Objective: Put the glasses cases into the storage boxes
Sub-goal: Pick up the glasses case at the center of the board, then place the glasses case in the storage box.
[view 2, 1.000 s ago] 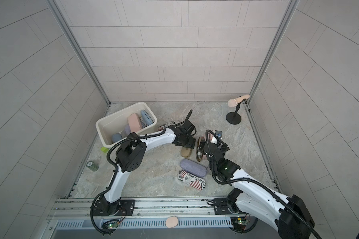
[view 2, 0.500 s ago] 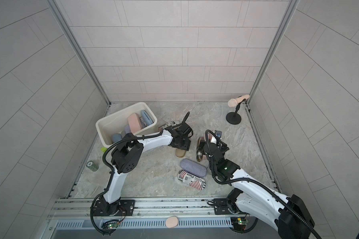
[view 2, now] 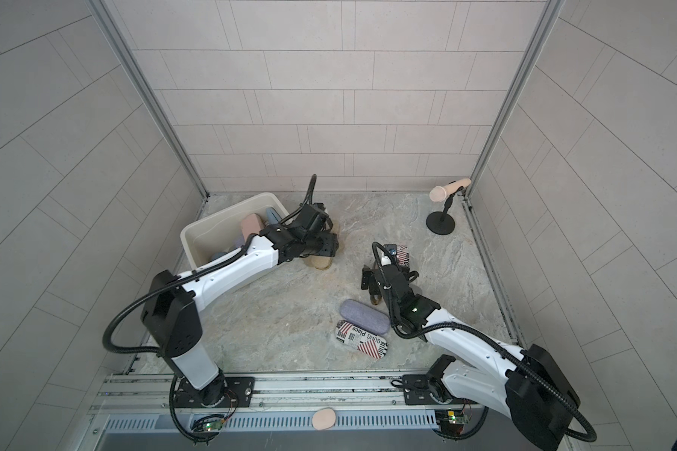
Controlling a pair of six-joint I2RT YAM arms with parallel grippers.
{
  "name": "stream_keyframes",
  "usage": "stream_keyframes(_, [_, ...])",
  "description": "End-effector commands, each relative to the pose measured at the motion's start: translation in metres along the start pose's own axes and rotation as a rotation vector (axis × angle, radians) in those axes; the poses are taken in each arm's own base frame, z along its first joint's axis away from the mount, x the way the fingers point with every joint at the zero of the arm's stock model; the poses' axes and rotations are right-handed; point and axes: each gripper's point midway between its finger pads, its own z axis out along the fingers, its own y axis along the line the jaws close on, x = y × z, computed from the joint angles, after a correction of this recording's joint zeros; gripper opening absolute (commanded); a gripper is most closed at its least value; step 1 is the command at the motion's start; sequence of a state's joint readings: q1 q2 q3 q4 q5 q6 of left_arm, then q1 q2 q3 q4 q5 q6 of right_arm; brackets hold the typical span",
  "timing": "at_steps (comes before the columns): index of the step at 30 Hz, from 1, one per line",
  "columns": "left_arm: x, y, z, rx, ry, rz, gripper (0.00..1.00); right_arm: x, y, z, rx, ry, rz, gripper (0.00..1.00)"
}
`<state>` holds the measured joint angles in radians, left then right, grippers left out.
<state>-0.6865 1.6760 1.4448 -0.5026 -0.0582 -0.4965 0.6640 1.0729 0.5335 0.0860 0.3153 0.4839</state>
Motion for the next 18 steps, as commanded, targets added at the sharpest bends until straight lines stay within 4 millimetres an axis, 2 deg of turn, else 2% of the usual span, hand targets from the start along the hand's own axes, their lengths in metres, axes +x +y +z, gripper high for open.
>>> stream_keyframes(1, [-0.017, 0.029, -0.025, -0.069, -0.101, -0.041, 0.65, -0.01, 0.026, 0.0, -0.094, 0.003, -0.036, 0.96])
stream_keyframes(5, [-0.034, 0.072, -0.06, -0.107, -0.168, -0.127, 0.65, -0.007, 0.029, 0.002, -0.098, 0.016, -0.045, 0.96])
stream_keyframes(11, [-0.043, 0.15, -0.096, -0.239, -0.216, -0.267, 0.65, -0.006, 0.029, 0.003, -0.095, 0.019, -0.046, 0.96])
stream_keyframes(15, [-0.042, 0.194, -0.104, -0.298, -0.23, -0.373, 0.65, -0.006, 0.029, 0.004, -0.095, 0.02, -0.046, 0.96])
stream_keyframes(18, [-0.041, 0.219, -0.1, -0.332, -0.223, -0.438, 0.65, -0.006, 0.029, 0.004, -0.092, 0.022, -0.048, 0.96])
